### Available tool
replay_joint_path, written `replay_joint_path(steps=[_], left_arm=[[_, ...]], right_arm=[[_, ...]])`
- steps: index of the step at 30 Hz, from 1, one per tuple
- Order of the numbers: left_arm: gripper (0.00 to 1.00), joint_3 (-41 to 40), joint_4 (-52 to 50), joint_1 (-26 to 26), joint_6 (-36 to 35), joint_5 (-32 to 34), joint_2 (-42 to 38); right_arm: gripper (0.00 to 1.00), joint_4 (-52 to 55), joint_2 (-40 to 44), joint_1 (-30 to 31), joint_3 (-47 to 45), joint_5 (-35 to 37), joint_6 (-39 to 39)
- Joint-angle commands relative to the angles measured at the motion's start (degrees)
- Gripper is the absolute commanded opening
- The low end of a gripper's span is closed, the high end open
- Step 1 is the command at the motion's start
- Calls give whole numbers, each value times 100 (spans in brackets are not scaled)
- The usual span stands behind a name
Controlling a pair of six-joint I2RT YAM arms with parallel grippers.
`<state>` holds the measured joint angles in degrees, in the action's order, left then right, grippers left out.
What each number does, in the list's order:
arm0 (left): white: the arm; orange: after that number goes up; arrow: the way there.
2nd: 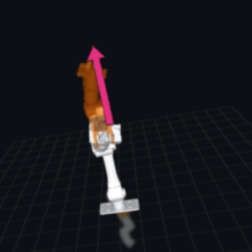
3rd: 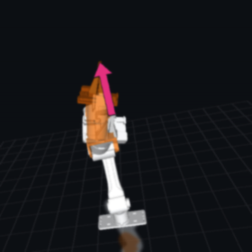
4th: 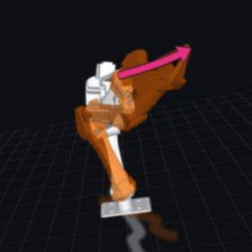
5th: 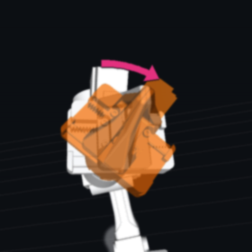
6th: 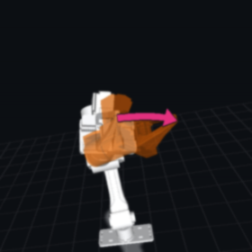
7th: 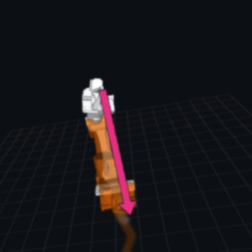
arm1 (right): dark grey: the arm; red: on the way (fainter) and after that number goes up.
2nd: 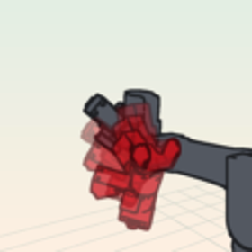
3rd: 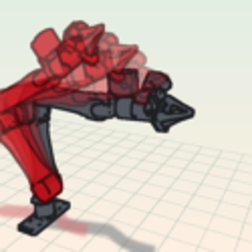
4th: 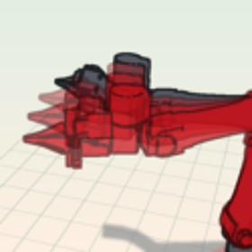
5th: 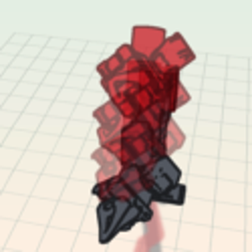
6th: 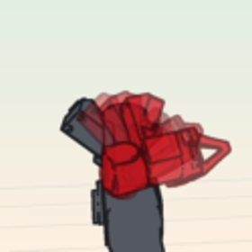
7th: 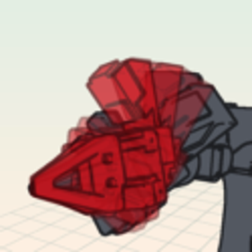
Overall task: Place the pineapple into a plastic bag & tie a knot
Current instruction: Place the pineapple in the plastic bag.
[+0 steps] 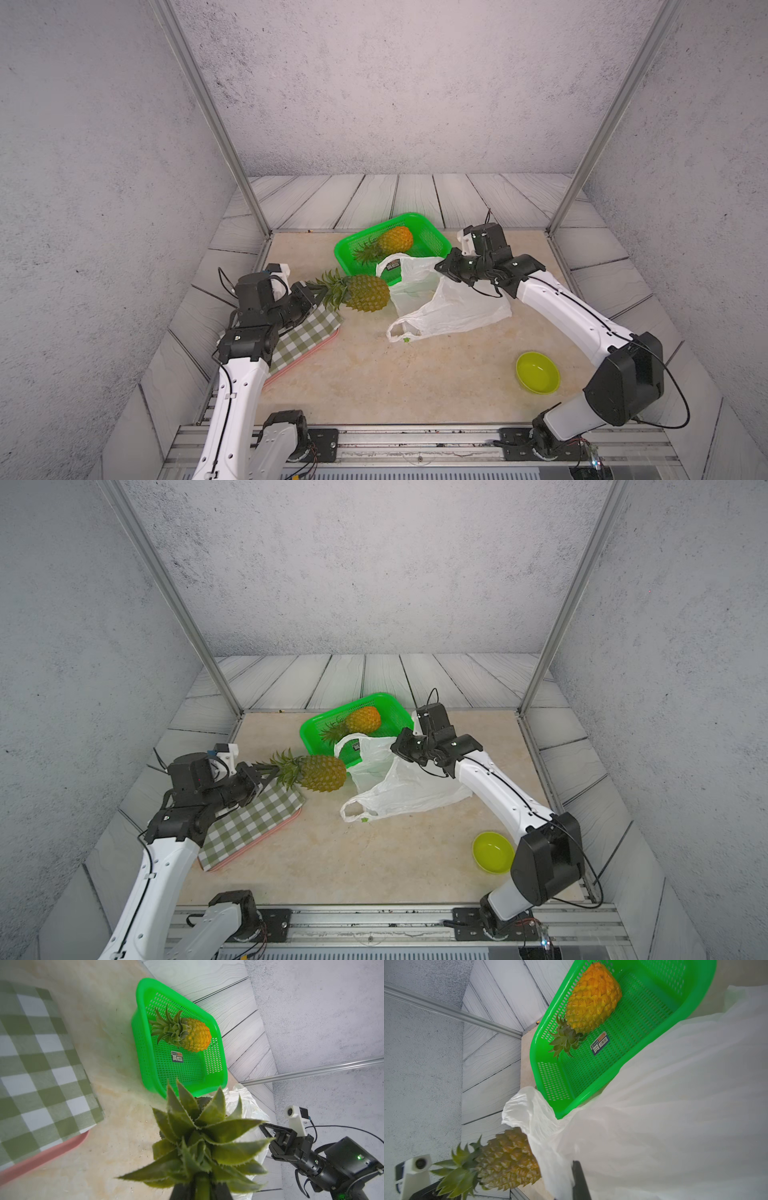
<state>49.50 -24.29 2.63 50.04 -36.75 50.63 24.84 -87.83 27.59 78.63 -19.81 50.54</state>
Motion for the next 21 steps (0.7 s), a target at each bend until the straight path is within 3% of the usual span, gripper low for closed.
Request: replay_joint_path(steps=[1, 6, 10, 21], left_arm=[[0, 191, 1419, -424, 593, -113, -13], [0, 32, 2188, -1210, 1000, 255, 366], [0, 29, 2415, -1459, 1174, 147, 656], [0, -671, 2950, -2239, 1354, 770, 882]], right_arm=[[0, -154, -50, 44, -92, -187, 178], [0, -252, -7, 75, -204, -195, 289], [0, -269, 83, 97, -300, -154, 331], [0, -594, 135, 143, -327, -287, 663]])
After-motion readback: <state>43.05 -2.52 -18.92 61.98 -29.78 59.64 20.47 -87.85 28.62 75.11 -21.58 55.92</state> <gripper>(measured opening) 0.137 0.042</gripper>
